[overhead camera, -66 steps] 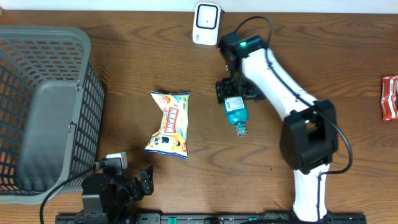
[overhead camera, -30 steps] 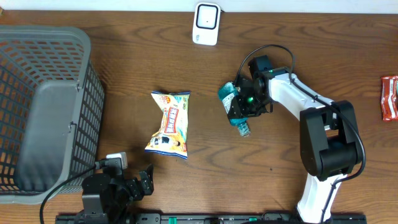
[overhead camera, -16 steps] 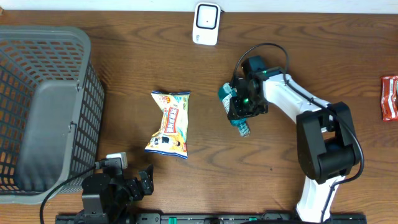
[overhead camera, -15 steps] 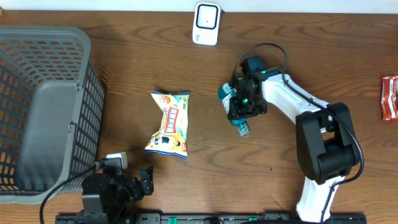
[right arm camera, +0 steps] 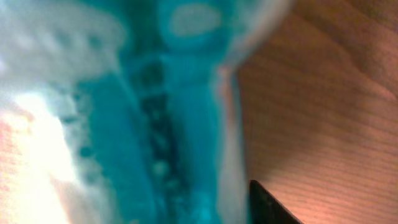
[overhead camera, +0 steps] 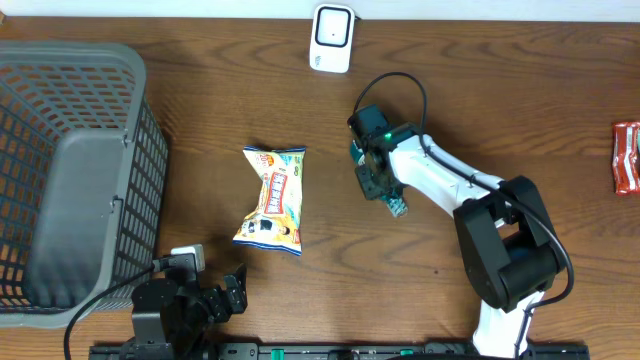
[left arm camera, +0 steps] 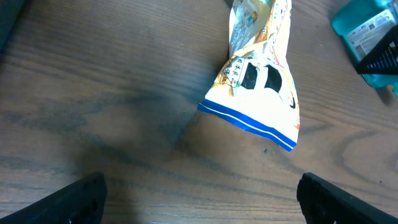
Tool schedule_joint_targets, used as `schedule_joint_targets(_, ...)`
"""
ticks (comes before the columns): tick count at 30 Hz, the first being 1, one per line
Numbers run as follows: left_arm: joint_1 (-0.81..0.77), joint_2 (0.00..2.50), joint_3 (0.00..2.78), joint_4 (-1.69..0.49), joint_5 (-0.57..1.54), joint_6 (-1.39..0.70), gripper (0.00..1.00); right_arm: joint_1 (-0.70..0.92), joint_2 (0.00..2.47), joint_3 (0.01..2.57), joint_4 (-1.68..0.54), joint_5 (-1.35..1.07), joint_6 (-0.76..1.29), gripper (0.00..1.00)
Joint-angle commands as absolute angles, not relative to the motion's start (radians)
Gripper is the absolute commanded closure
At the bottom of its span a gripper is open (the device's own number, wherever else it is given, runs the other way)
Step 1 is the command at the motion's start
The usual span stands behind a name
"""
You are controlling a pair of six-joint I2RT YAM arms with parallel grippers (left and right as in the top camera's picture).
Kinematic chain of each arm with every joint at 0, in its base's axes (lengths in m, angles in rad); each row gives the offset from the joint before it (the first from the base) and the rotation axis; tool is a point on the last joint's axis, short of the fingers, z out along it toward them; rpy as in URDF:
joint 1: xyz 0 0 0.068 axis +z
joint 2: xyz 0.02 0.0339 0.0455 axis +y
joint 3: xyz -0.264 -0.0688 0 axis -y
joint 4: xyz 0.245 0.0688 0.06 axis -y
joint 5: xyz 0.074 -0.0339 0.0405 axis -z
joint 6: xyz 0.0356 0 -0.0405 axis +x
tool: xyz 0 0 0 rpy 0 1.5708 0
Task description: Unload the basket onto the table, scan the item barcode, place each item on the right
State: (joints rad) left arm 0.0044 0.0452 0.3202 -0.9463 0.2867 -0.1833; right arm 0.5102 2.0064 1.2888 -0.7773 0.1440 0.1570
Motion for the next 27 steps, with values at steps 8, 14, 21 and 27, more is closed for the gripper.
schedule_joint_targets(8,0.001,0.045,0.323,-0.957,0.295,-0.178,0.02,0.512,2.143,1.149,-0.845,0.009,0.094,0.82)
schedule_joint_targets(14,0.001,0.045,0.323,-0.957,0.295,-0.178,0.02,0.496,2.143,1.241,-0.895,-0.187,0.032,0.94)
schedule_joint_targets(21,0.001,0.045,0.323,-0.957,0.295,-0.178,0.02,0.461,2.143,1.357,-0.958,-0.524,-0.217,0.98)
schedule_joint_targets(27,0.001,0.045,0.323,-0.957,0.295,-0.178,0.02,0.420,2.143,1.360,-0.952,-0.682,-0.313,0.99)
